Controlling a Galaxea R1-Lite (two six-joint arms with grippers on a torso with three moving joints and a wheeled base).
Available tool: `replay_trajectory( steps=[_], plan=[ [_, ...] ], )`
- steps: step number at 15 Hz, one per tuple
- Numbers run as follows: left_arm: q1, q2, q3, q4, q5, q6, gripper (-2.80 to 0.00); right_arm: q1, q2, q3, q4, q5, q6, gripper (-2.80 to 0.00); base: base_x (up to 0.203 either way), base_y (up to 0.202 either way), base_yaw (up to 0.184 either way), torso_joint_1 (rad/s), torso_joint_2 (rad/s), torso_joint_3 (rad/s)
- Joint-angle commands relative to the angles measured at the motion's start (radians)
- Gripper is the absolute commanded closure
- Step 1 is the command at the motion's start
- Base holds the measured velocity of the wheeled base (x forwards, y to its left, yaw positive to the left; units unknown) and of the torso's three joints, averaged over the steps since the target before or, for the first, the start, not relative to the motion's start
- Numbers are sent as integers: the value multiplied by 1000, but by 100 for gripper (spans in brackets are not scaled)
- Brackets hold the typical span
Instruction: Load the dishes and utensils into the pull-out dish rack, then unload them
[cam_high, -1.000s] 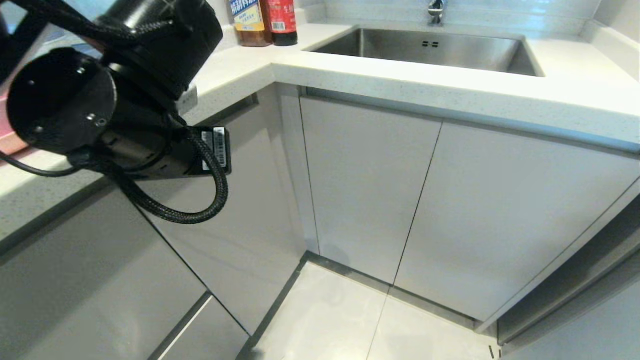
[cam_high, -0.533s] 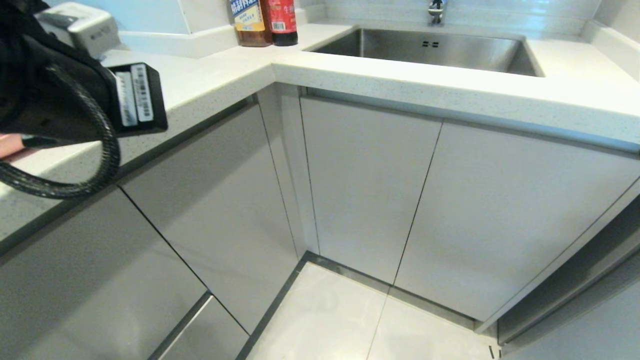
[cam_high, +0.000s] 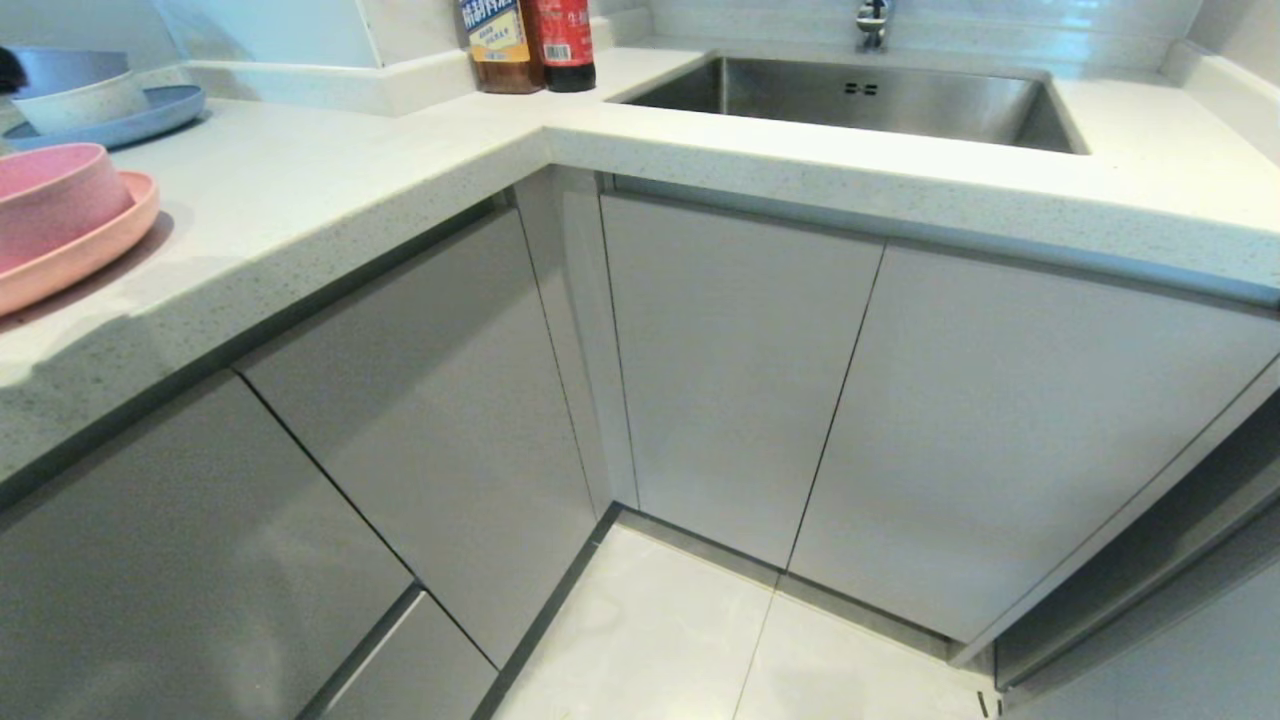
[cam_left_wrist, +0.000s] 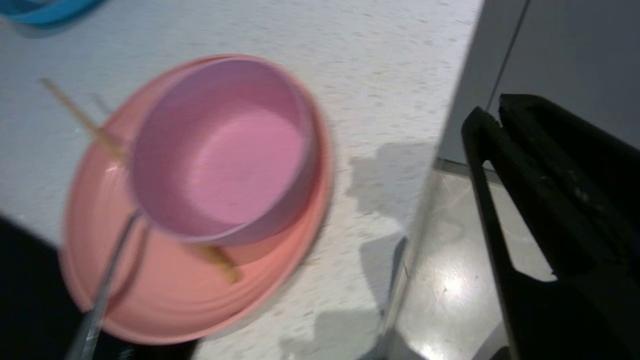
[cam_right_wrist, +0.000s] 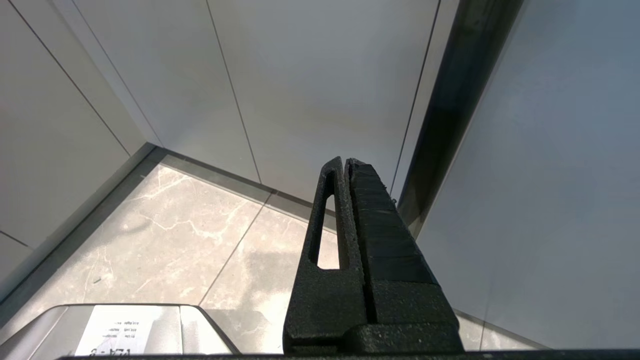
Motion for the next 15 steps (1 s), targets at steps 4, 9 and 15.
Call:
replay_trajectory(
  steps=[4, 9, 15],
  plan=[
    [264, -217, 28, -2, -209, 79, 0, -1, 0, 2, 0, 0, 0, 0, 0, 0, 0, 0, 0, 0],
    [527, -479, 205, -17, -464, 167, 0, 0, 0, 2, 0, 0, 0, 0, 0, 0, 0, 0, 0, 0],
    [580, -754, 577, -166, -494, 284, 0, 1, 0, 2, 0, 0, 0, 0, 0, 0, 0, 0, 0, 0]
  ],
)
